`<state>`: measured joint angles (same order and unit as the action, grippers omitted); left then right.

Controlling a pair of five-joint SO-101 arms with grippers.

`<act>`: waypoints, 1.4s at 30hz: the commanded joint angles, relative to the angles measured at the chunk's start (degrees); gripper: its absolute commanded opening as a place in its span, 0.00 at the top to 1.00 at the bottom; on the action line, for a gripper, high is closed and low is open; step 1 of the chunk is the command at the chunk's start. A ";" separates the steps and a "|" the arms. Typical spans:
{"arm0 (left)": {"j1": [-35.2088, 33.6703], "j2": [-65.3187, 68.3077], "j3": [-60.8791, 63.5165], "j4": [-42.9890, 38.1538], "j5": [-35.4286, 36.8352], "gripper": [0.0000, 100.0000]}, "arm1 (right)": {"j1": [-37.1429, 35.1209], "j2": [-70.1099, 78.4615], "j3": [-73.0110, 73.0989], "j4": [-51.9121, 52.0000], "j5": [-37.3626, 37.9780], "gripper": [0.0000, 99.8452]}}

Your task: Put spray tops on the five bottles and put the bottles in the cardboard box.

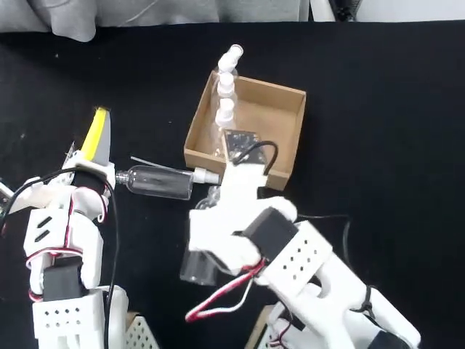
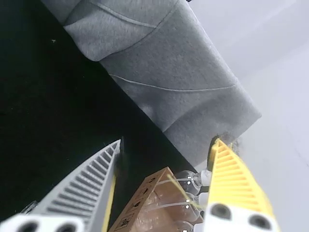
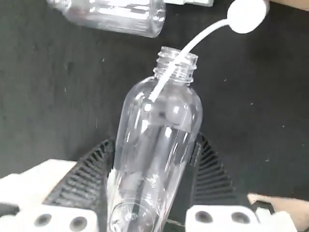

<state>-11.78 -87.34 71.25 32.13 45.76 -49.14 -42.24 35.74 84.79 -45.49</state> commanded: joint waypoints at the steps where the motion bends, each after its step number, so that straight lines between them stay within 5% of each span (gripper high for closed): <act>1: -0.57 -0.62 -0.22 -1.49 0.26 0.73 | -5.27 -2.15 -4.62 0.79 -0.53 0.92; 31: -0.57 -0.62 -0.22 -1.41 0.26 0.73 | -8.35 -2.24 -28.62 15.38 0.26 0.92; 42: -0.57 -0.62 -0.13 -1.41 0.26 0.73 | -8.26 -12.26 -29.67 16.00 12.75 0.92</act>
<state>-11.78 -87.34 71.25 32.13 45.76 -56.35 -49.98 9.36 99.21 -35.82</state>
